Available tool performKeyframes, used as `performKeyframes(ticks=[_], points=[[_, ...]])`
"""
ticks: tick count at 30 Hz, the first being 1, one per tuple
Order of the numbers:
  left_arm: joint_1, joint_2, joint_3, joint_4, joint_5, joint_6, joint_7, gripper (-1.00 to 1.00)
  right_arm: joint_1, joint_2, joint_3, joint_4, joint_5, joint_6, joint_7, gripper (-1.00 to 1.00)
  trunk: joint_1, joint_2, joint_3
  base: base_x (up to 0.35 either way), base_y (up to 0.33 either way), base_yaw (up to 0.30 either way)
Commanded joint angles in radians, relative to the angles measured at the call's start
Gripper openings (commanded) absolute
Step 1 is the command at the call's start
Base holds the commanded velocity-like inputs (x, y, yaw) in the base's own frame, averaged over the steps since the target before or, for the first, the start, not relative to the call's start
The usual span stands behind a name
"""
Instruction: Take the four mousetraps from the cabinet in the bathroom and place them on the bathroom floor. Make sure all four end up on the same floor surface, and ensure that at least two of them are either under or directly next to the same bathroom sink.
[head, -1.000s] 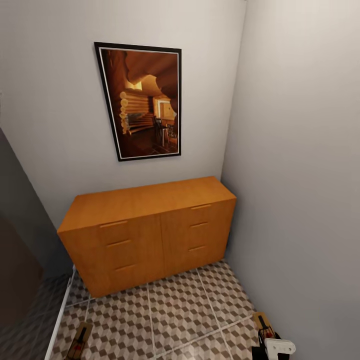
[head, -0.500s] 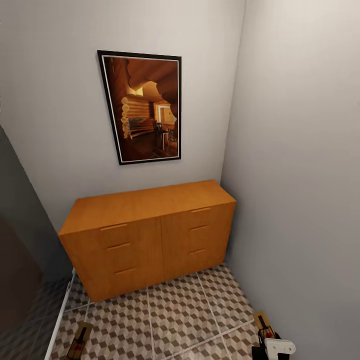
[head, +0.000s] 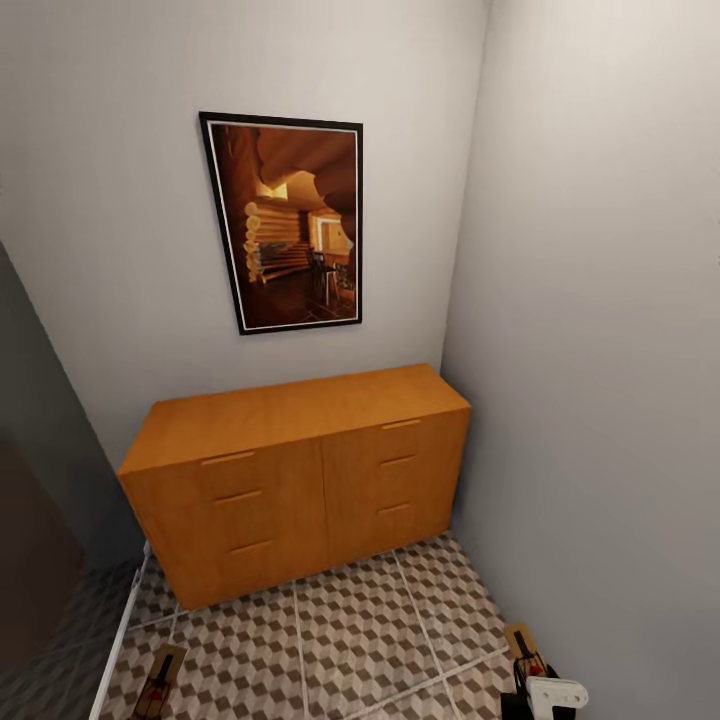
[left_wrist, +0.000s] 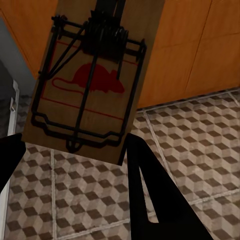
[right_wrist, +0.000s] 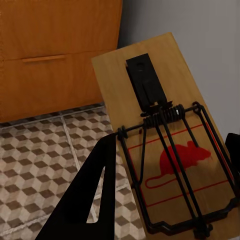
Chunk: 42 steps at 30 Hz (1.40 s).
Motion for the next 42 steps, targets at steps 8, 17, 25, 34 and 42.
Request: performKeyframes(ticks=[8, 17, 25, 34, 42], points=[[-0.002, -0.003, -0.005, 0.003, 0.009, -0.004, -0.008, -1.00, -0.001, -0.001, 0.007, -0.002, -0.009, -0.001, -0.011, -1.00, 0.001, -0.002, -0.002, 0.000, 0.000, 0.000], [-0.002, -0.007, -0.005, 0.003, 0.009, -0.004, -0.007, -1.00, -0.001, -0.001, 0.007, -0.002, -0.009, 0.000, -0.011, -1.00, 0.001, -0.002, -0.005, 0.000, 0.000, 0.142], [-0.002, -0.017, -0.005, 0.003, 0.009, -0.004, -0.007, -1.00, -0.001, -0.001, 0.007, -0.002, -0.009, 0.000, -0.011, -1.00, 0.001, -0.002, -0.010, 0.000, 0.000, 0.263], [-0.002, -0.017, -0.005, 0.003, 0.009, -0.004, -0.007, -1.00, -0.001, -0.001, 0.007, -0.002, -0.009, 0.000, -0.011, -1.00, 0.001, -0.002, -0.015, 0.000, 0.000, 0.268], [-0.002, -0.020, -0.005, 0.003, 0.009, -0.004, -0.007, -1.00, -0.001, -0.001, 0.007, -0.002, -0.009, 0.000, -0.011, -1.00, 0.001, -0.002, -0.020, 0.000, 0.000, 0.268]])
